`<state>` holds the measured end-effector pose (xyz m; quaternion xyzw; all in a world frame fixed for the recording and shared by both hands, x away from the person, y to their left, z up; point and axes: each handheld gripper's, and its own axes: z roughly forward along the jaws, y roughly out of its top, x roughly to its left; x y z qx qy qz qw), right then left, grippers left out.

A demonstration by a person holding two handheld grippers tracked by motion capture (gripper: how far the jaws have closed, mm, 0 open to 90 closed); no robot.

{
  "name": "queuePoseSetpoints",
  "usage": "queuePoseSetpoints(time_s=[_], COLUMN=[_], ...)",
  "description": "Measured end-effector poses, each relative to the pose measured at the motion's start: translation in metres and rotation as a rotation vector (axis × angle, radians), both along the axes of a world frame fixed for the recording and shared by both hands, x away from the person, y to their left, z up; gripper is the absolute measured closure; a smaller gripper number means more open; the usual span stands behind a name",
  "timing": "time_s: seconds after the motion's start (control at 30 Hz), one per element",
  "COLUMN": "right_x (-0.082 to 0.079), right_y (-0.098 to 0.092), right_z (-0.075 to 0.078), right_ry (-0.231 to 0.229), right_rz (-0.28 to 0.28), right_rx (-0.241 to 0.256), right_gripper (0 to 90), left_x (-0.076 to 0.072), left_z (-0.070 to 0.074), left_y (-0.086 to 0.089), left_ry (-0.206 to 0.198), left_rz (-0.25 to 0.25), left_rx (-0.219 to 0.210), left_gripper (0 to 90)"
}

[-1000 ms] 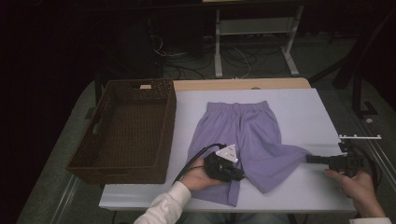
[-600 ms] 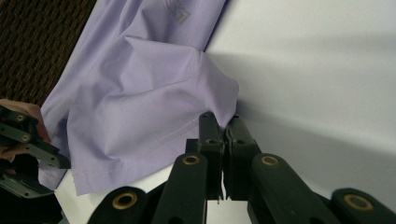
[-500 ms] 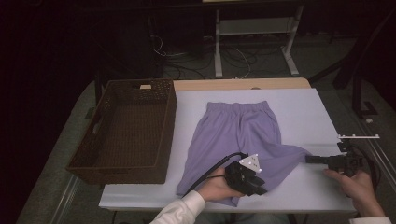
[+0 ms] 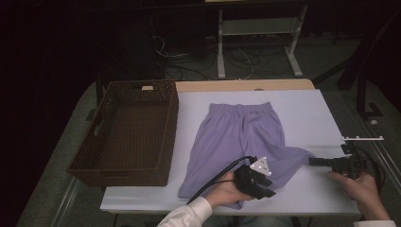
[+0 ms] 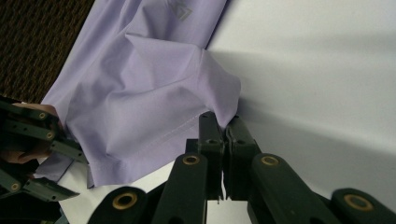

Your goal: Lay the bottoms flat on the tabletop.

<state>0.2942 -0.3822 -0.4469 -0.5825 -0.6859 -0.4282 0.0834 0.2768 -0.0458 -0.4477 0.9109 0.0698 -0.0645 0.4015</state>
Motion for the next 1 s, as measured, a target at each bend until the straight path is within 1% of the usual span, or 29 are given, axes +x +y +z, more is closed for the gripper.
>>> queuePoseSetpoints(time_s=[0.03, 0.1, 0.13, 0.2, 0.3, 0.33, 0.37, 0.4, 0.47, 0.53, 0.6, 0.67, 0.7, 0.73, 0.8, 0.9, 0.97, 1.0], right_x=[0.0, 0.0, 0.0, 0.0, 0.0, 0.0, 0.0, 0.0, 0.0, 0.0, 0.0, 0.0, 0.0, -0.001, -0.003, -0.008, -0.013, -0.016], right_y=[0.0, 0.0, 0.0, 0.0, 0.0, 0.0, 0.0, 0.0, 0.0, 0.0, 0.001, 0.0, 0.0, 0.0, 0.0, -0.001, 0.001, 0.003], right_z=[0.0, 0.0, 0.0, 0.0, 0.0, 0.0, 0.0, 0.0, 0.0, 0.0, 0.0, 0.0, 0.0, 0.001, 0.001, 0.004, 0.006, 0.008], right_ry=[-0.001, -0.001, -0.001, 0.0, -0.002, -0.002, -0.002, -0.002, -0.001, -0.001, 0.0, 0.0, 0.0, 0.002, -0.001, -0.007, -0.008, -0.008], right_rz=[0.001, 0.001, 0.002, 0.002, 0.003, 0.003, 0.004, 0.004, 0.005, 0.005, 0.006, 0.007, 0.008, 0.007, 0.009, 0.016, 0.032, 0.048], right_rx=[0.001, 0.0, 0.0, -0.001, 0.0, 0.001, 0.0, 0.0, -0.001, -0.001, -0.001, 0.001, 0.003, 0.005, 0.019, 0.051, 0.073, 0.079], right_gripper=[86.1, 86.1, 86.1, 86.1, 86.1, 86.1, 86.1, 86.1, 86.1, 86.1, 86.1, 86.1, 86.1, 86.1, 86.1, 86.1, 86.1, 86.1], left_x=[0.0, -0.001, -0.002, -0.004, -0.009, -0.01, -0.01, -0.011, -0.013, -0.012, -0.01, -0.008, -0.008, -0.008, -0.009, -0.011, -0.012, -0.012], left_z=[-0.001, -0.002, -0.003, -0.004, -0.004, -0.004, -0.004, -0.004, -0.004, -0.003, -0.003, -0.003, -0.003, -0.001, 0.001, 0.01, 0.019, 0.021], left_y=[0.0, -0.002, -0.002, -0.003, -0.005, -0.005, -0.006, -0.006, -0.007, -0.007, -0.007, -0.007, -0.007, -0.006, -0.004, 0.01, 0.023, 0.026], left_ry=[-0.008, -0.041, -0.048, -0.076, -0.14, -0.157, -0.164, -0.156, -0.166, -0.166, -0.155, -0.138, -0.134, -0.129, -0.119, -0.08, -0.041, -0.028], left_rz=[0.009, 0.023, 0.028, 0.035, 0.041, 0.043, 0.049, 0.05, 0.058, 0.068, 0.086, 0.097, 0.102, 0.103, 0.094, 0.07, 0.06, 0.056], left_rx=[0.002, 0.02, 0.024, 0.022, 0.035, 0.041, 0.044, 0.043, 0.047, 0.056, 0.049, 0.05, 0.051, 0.062, 0.069, 0.048, 0.014, 0.005], left_gripper=[58.6, 55.5, 54.6, 54.7, 60.5, 62.2, 64.0, 66.1, 70.4, 75.7, 82.5, 86.8, 87.6, 88.1, 88.3, 88.3, 88.3, 88.3])
